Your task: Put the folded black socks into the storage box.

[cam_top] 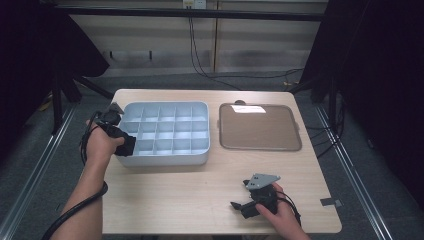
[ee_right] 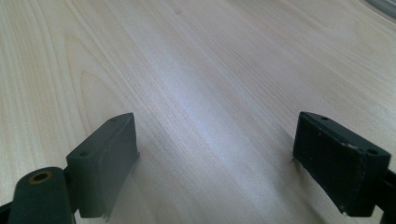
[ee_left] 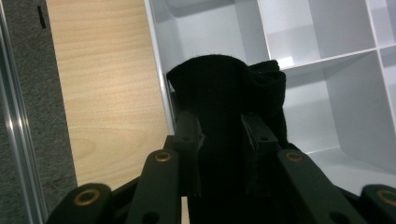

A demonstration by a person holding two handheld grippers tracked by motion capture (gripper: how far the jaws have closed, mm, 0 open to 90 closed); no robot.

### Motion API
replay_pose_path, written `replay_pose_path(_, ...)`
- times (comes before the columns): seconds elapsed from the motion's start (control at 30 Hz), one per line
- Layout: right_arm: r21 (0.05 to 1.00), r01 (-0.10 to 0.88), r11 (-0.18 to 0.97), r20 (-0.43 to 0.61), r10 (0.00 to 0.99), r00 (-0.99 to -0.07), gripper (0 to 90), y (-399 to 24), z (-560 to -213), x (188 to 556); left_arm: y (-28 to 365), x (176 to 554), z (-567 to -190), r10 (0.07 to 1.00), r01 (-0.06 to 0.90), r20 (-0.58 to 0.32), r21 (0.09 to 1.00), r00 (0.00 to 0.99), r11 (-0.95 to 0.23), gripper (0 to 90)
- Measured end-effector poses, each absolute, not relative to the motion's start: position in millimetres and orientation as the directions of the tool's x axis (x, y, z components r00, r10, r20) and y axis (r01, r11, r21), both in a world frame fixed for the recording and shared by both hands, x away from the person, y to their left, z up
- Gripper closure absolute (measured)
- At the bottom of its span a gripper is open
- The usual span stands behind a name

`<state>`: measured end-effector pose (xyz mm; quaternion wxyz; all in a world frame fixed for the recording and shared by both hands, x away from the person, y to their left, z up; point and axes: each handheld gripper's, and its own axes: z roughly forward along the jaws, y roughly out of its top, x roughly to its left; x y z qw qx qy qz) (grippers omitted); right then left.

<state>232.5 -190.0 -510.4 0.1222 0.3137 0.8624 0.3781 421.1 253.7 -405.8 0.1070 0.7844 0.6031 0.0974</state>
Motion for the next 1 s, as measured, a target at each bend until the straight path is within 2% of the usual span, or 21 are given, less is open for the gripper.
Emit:
replay_pose_path(0.63, 0.729, 0.449, 0.517, 0.026, 0.634, -0.773, 13.2, -190.0, -510.4, 232.4, 254.2, 420.8, -409.4, 0.968, 0.930, 0.013, 0.274, 0.250, -0.243, 70.8)
replay_pose_path(1.0, 0.729, 0.449, 0.517, 0.027, 0.633, -0.773, 13.2, -190.0, -510.3, 232.5, 256.3, 420.1, -402.6, 0.969, 0.923, -0.008, 0.307, 0.248, -0.233, 64.2)
